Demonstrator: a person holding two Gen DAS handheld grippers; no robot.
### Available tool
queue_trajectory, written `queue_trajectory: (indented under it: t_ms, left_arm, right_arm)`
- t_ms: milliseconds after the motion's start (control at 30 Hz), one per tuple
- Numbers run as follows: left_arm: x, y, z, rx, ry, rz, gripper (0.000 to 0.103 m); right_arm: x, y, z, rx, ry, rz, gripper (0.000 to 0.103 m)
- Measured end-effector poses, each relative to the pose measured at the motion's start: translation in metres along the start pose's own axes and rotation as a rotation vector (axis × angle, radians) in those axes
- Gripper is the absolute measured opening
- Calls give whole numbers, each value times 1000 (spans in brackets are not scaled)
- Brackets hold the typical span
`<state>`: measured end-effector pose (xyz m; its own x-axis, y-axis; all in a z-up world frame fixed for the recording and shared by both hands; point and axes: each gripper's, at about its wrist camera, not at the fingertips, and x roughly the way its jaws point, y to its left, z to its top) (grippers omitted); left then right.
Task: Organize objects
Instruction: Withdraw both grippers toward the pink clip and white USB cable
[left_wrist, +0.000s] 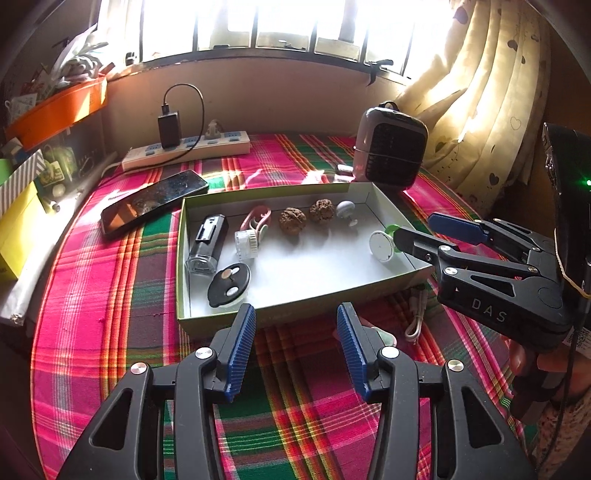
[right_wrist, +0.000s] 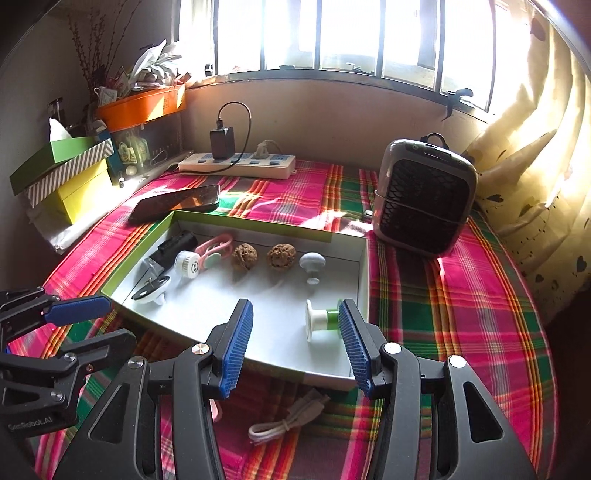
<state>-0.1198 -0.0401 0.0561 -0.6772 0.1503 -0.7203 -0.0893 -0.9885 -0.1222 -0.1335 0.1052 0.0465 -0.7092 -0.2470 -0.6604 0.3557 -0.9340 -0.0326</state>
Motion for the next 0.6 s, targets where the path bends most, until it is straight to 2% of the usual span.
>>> queue_trajectory:
  t_ms: [300, 400, 600]
  left_arm:
    - [6, -10, -13, -2, 30, -30, 45]
    - [9, -12, -16, -8, 42, -42, 45]
    - [9, -13, -18, -17, 52, -58, 46]
  right_arm:
    - [-7, -12, -37, 90, 57, 0, 50]
    - [-2, -9, -46, 92, 86, -2, 57]
    - [9, 0, -53, 88, 125, -7, 58]
